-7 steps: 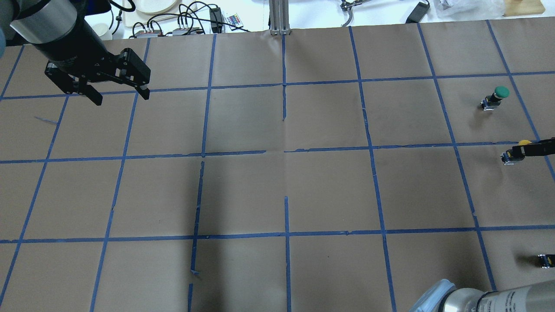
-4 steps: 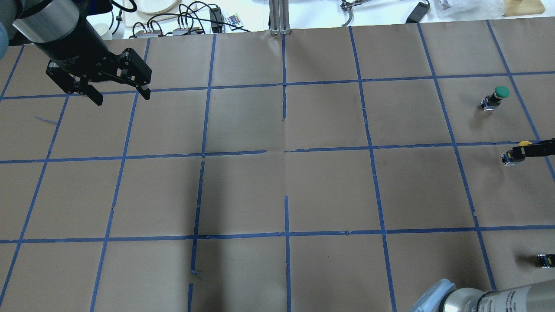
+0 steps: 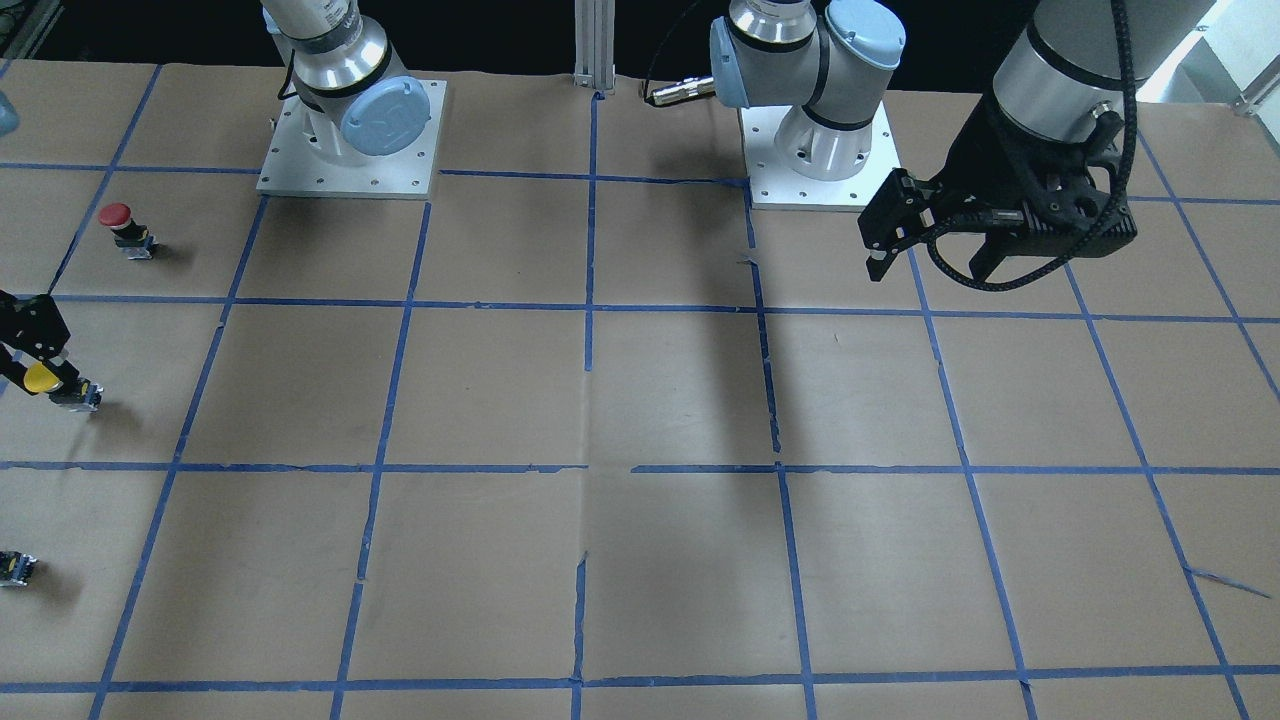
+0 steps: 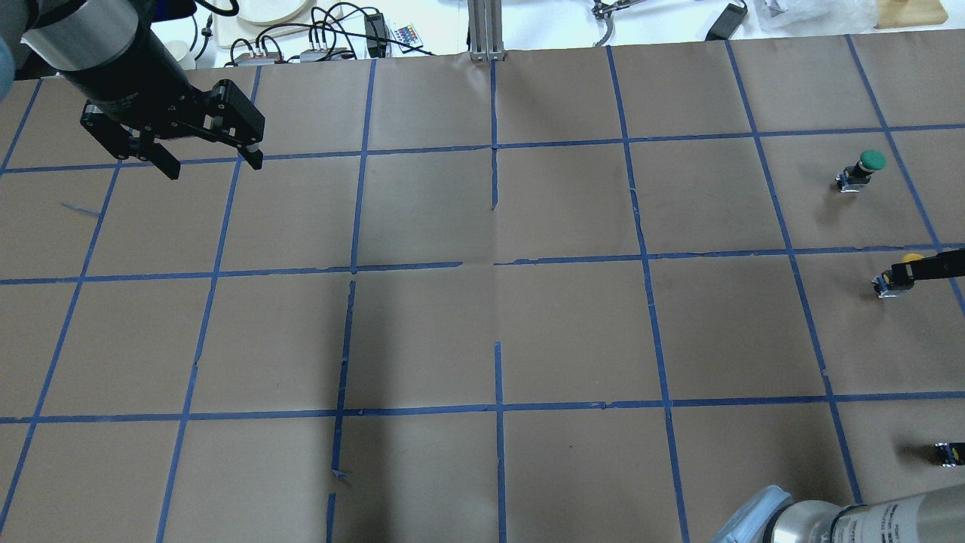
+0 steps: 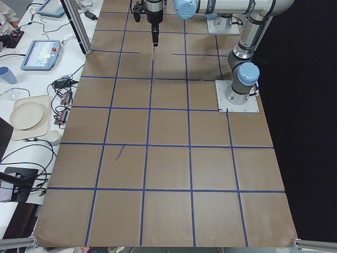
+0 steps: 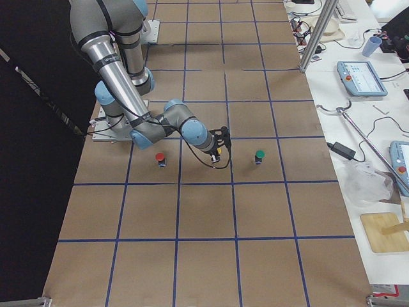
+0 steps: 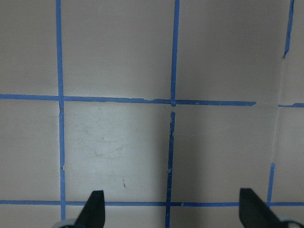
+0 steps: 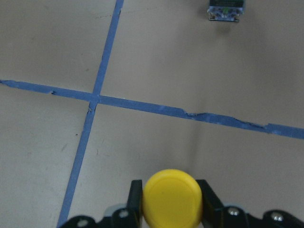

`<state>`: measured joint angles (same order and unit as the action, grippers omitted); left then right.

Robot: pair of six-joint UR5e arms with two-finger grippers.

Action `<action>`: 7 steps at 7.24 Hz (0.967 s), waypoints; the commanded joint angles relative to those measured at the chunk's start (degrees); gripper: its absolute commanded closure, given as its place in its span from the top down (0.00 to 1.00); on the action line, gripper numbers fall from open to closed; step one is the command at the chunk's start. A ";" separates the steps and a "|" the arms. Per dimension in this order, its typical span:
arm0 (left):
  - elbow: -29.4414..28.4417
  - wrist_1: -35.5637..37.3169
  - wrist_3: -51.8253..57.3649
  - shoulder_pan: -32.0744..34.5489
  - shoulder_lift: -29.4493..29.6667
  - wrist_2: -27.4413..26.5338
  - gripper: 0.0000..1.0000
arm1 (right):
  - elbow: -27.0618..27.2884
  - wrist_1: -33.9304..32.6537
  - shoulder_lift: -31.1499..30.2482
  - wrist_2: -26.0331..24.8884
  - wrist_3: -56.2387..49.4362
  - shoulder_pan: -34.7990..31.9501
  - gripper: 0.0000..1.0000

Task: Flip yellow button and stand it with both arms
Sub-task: 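Lower the button upright onto the table with the right gripper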

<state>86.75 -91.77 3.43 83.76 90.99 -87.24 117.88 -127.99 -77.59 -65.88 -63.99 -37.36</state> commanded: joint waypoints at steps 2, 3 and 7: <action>-0.36 0.01 0.00 0.00 0.15 0.14 0.99 | 0.07 0.20 0.07 -0.21 0.35 0.00 0.25; -0.44 0.01 0.00 0.00 0.15 0.23 0.99 | 0.07 0.29 0.16 -0.30 0.35 0.00 0.34; -0.45 -0.08 0.09 0.00 0.15 0.32 0.99 | 0.07 0.37 0.25 -0.38 0.44 0.00 0.46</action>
<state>86.31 -91.81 3.51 83.76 91.14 -86.97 117.95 -127.68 -77.38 -66.20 -63.61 -37.35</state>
